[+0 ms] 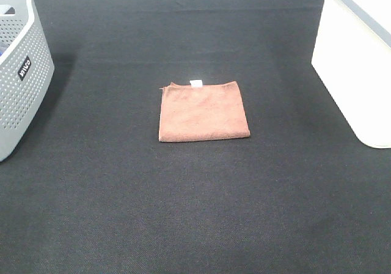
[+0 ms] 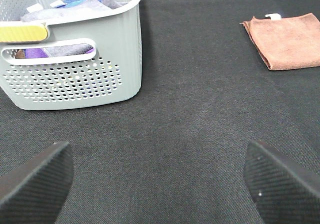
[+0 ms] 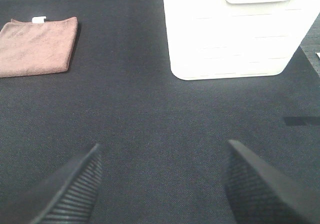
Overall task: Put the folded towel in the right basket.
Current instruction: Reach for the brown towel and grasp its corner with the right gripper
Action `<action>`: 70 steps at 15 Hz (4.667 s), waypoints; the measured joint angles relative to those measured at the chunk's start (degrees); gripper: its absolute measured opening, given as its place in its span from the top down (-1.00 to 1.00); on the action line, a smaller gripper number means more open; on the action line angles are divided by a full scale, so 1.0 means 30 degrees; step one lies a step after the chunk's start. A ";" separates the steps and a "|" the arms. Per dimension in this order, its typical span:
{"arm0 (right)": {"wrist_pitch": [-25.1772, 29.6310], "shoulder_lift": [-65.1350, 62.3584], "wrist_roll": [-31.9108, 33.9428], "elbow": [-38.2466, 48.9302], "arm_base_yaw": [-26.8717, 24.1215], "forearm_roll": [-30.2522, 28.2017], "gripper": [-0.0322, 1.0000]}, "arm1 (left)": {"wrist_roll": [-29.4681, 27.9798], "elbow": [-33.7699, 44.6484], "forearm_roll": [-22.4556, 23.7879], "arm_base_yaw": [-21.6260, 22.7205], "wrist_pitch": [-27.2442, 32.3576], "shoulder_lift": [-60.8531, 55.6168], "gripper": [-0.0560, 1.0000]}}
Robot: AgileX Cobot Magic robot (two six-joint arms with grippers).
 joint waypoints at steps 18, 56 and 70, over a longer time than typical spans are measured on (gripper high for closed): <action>0.0000 0.0000 0.0000 0.0000 0.0000 0.0000 -0.32 | 0.0000 0.0000 0.0000 0.0000 0.0000 0.0000 -0.77; -0.3285 0.8155 0.0000 -0.3400 0.0000 0.0802 -0.32 | 0.0000 0.0000 0.0000 0.0000 0.0000 0.0000 -0.77; -0.1337 2.8247 -0.4125 -1.4992 0.2196 0.7009 -0.29 | 0.0000 0.0000 0.0000 0.0000 0.0000 0.0000 -0.77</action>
